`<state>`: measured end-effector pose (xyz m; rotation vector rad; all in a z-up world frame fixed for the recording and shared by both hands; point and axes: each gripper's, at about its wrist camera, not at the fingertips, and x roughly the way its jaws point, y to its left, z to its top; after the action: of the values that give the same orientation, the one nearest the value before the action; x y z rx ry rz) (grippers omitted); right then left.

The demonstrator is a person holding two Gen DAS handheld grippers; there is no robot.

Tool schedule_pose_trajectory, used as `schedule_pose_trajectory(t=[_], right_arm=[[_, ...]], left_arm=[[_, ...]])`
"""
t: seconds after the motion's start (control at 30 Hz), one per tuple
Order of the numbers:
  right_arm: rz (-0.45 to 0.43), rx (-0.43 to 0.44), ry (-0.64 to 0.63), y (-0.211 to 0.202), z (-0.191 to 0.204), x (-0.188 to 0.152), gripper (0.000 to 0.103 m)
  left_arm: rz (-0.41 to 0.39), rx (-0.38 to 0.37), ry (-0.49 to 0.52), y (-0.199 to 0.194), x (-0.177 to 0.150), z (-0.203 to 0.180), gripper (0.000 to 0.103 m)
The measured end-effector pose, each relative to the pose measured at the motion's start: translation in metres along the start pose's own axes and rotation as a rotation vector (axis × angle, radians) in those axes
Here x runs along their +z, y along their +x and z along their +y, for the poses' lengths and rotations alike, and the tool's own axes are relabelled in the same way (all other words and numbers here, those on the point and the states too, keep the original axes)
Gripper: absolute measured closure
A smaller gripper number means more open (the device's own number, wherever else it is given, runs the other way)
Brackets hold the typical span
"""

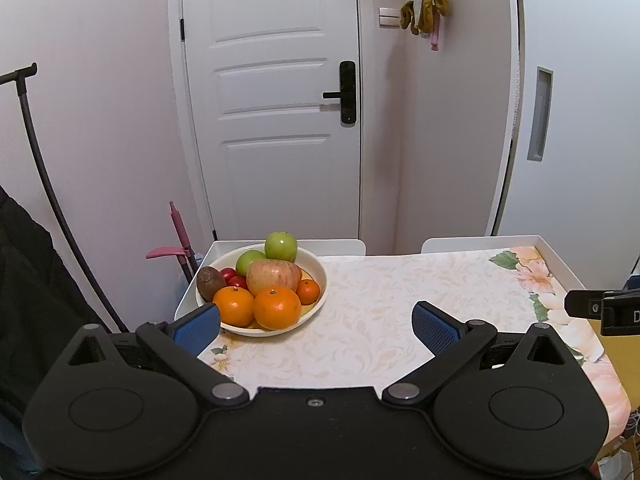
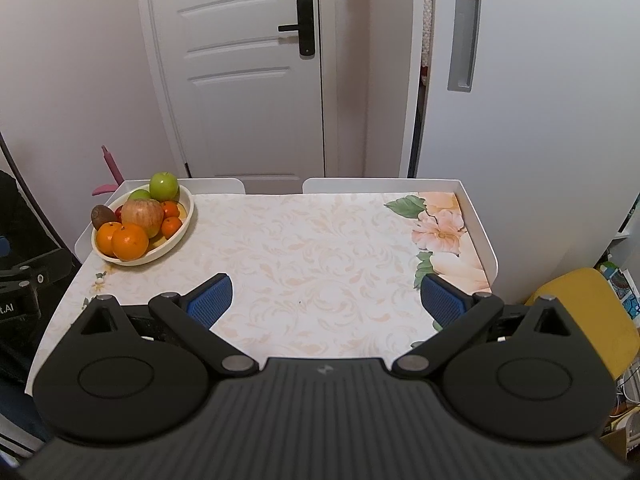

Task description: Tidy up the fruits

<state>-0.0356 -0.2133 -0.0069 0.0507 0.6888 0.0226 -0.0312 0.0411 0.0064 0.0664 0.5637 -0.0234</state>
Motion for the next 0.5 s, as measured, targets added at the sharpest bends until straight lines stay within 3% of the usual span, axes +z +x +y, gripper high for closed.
schedule_pose_trajectory(t=[0.5], right_arm=[[0.002,0.005,0.001,-0.0001,0.0012,-0.0011,0.0]], left_arm=[[0.002,-0.003,-0.003,-0.0024,-0.0005,0.0014,0.0]])
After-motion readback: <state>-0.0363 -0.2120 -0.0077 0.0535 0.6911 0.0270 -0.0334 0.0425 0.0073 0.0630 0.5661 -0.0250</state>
